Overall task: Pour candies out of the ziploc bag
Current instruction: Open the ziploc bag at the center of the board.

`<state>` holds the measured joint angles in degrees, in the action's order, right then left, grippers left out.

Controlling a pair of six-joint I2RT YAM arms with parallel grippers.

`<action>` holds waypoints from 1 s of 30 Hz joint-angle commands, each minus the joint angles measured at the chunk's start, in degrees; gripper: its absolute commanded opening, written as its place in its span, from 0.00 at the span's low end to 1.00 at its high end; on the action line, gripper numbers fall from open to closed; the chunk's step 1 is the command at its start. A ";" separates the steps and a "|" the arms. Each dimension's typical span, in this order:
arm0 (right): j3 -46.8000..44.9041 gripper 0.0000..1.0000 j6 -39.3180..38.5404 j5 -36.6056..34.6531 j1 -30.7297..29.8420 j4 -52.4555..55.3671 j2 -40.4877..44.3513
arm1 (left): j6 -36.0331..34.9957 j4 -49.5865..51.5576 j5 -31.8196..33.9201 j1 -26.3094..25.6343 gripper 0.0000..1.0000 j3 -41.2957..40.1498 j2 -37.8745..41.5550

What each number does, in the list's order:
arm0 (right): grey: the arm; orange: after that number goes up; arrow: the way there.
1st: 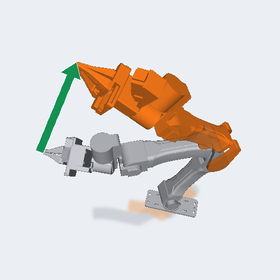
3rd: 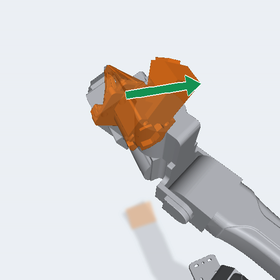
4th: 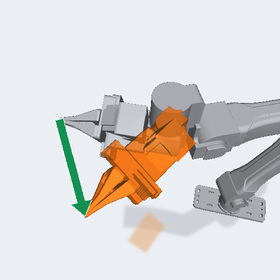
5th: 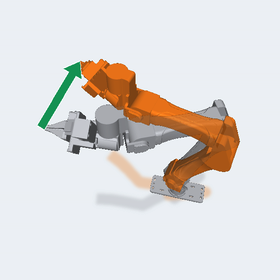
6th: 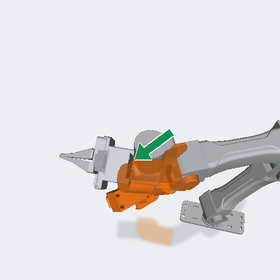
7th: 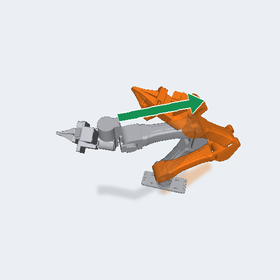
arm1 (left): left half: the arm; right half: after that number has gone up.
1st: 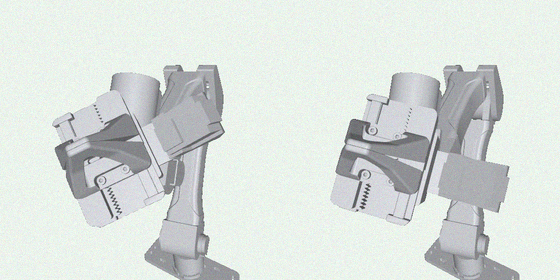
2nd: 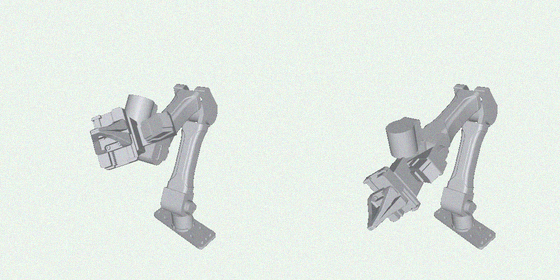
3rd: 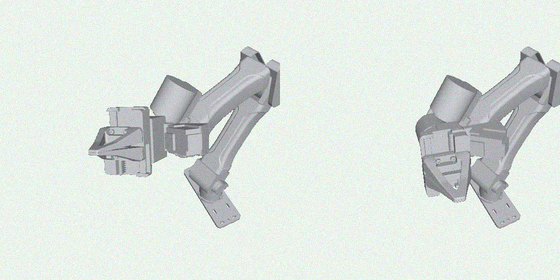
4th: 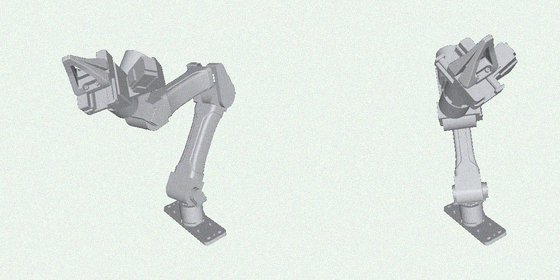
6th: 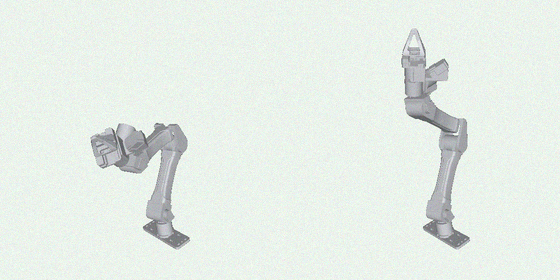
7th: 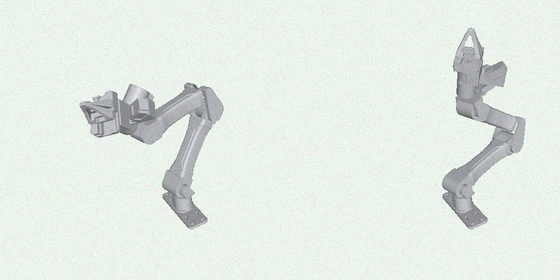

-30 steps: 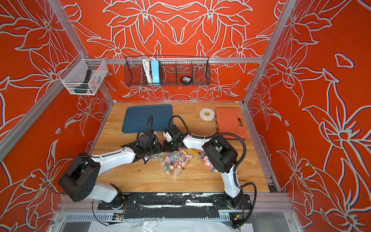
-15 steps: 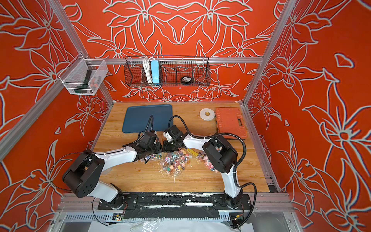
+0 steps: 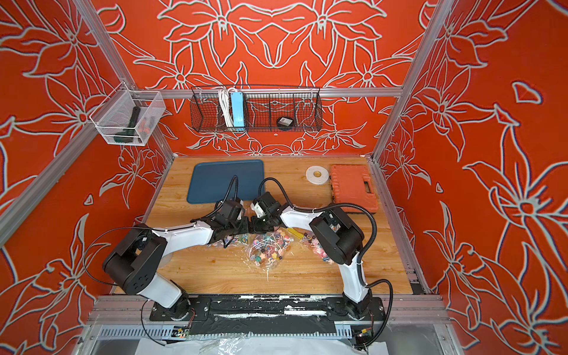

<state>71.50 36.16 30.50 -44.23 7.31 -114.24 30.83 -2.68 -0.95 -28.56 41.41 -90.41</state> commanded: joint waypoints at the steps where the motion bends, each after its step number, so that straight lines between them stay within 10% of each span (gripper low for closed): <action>1: -0.84 0.00 -0.74 0.71 0.05 0.75 1.34 | -0.68 -0.22 -1.15 0.25 0.14 0.65 -1.04; 5: -0.71 0.00 -0.64 -0.21 0.06 1.01 1.48 | -0.85 0.03 -1.26 0.26 0.00 0.71 -0.92; 30: -0.15 0.00 5.68 -17.13 0.02 7.55 -0.37 | -1.07 5.90 7.12 0.26 0.00 -1.06 5.00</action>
<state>71.64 40.71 20.88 -45.15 9.43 -114.21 30.44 -0.08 1.58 -28.67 41.10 -87.81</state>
